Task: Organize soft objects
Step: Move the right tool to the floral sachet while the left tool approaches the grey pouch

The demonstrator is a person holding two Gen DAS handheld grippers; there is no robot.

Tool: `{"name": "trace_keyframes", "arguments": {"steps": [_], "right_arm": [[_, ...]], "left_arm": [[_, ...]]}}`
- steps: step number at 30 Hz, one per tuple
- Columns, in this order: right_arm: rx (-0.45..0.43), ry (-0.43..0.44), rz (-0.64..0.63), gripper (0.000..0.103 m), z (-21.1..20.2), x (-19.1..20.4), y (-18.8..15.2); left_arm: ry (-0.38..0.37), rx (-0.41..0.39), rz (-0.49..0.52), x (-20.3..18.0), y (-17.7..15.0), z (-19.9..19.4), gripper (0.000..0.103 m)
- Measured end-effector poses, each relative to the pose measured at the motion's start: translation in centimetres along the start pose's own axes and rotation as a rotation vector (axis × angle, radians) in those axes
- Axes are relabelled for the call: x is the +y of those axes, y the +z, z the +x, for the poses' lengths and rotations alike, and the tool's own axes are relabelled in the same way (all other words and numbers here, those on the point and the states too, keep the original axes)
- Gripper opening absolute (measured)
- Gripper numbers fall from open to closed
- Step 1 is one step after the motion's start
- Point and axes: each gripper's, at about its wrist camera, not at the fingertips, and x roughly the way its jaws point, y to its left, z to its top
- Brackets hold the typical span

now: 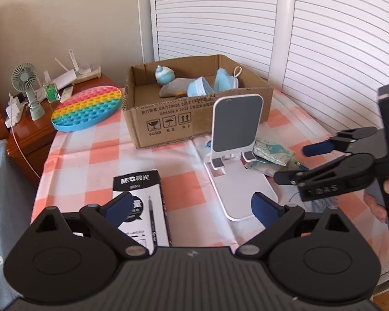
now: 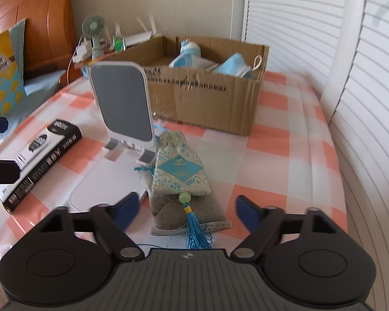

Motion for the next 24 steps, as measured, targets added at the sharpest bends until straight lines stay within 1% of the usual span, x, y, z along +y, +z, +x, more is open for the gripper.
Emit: {"name": "trace_keyframes", "arguments": {"steps": [4, 6, 8, 10, 12, 13, 15, 17, 24], "right_arm": [[0.011, 0.006, -0.020, 0.071, 0.5, 0.0, -0.1], [0.014, 0.012, -0.029, 0.062, 0.4, 0.1, -0.1], [0.015, 0.006, -0.046, 0.059, 0.2, 0.4, -0.2], [0.022, 0.001, -0.065, 0.059, 0.0, 0.7, -0.2], [0.014, -0.009, -0.074, 0.063, -0.2, 0.9, -0.2], [0.008, -0.005, -0.078, 0.063, -0.3, 1.0, -0.1], [-0.003, 0.007, -0.071, 0.069, -0.4, 0.9, 0.2], [-0.014, 0.016, -0.061, 0.071, -0.5, 0.7, 0.5], [-0.032, 0.042, -0.026, 0.071, 0.4, 0.3, 2.1]], "left_arm": [[-0.019, 0.011, 0.004, -0.4, -0.1, 0.4, 0.097], [-0.026, 0.014, 0.008, -0.6, -0.1, 0.5, 0.097], [-0.035, 0.015, 0.016, -0.9, -0.1, 0.5, 0.097], [-0.042, 0.019, 0.025, -1.1, -0.1, 0.7, 0.097], [-0.047, 0.025, 0.035, -1.4, -0.2, 0.8, 0.097], [-0.048, 0.027, 0.037, -1.4, -0.2, 0.8, 0.097], [-0.052, 0.028, 0.040, -1.5, -0.2, 0.8, 0.097], [-0.055, 0.027, 0.040, -1.6, -0.2, 0.7, 0.097], [-0.059, 0.036, 0.038, -1.5, -0.3, 1.1, 0.097]]}}
